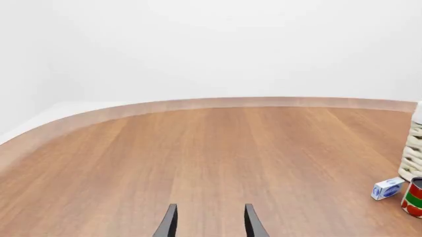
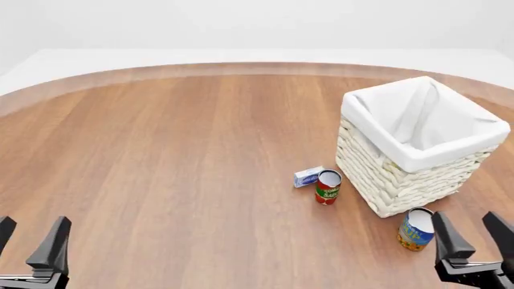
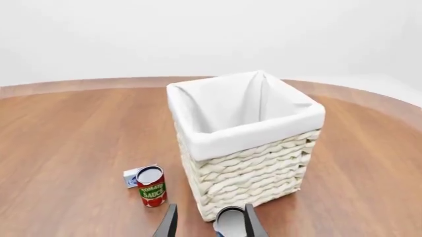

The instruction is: Pick up the alphabet soup and the cream cheese box, and put them in the basket.

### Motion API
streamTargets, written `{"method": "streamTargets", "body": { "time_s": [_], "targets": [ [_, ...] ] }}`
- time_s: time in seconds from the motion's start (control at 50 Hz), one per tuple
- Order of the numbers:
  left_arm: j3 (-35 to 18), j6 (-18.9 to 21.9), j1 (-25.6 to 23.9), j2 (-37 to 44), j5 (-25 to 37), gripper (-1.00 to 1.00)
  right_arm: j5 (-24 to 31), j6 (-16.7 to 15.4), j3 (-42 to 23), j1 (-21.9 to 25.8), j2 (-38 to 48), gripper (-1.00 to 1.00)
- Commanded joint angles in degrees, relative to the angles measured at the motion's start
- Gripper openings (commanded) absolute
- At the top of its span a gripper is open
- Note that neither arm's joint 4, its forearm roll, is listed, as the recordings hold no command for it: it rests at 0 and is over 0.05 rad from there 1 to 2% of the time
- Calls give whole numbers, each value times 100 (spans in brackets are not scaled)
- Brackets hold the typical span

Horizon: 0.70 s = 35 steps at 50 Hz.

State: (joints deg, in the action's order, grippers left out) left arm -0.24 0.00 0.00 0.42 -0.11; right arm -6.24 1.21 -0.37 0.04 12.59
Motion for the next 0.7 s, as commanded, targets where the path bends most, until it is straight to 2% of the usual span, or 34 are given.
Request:
{"method": "streamTargets", "body": {
  "time_s": [0.02, 0.04, 0.06, 0.08, 0.52, 0.62, 0.7],
  "targets": [
    [-1, 0, 0, 1, 0, 100, 386, -150, -149, -51, 181, 100],
    [-1, 0, 0, 1, 0, 100, 433, -171, -165, -65, 169, 100],
    [-1, 0, 0, 1, 0, 100, 810, -515, -396, 5, 564, 100],
    [-1, 0, 0, 1, 0, 100, 851, -536, -410, -4, 560, 100],
    [-1, 0, 0, 1, 0, 100, 965, -721, -457, 4, 896, 100],
    [-1, 0, 0, 1, 0, 100, 879, -781, -460, -27, 1062, 100],
    [-1, 0, 0, 1, 0, 100, 611, -800, -414, -45, 1351, 100]
  ]
}}
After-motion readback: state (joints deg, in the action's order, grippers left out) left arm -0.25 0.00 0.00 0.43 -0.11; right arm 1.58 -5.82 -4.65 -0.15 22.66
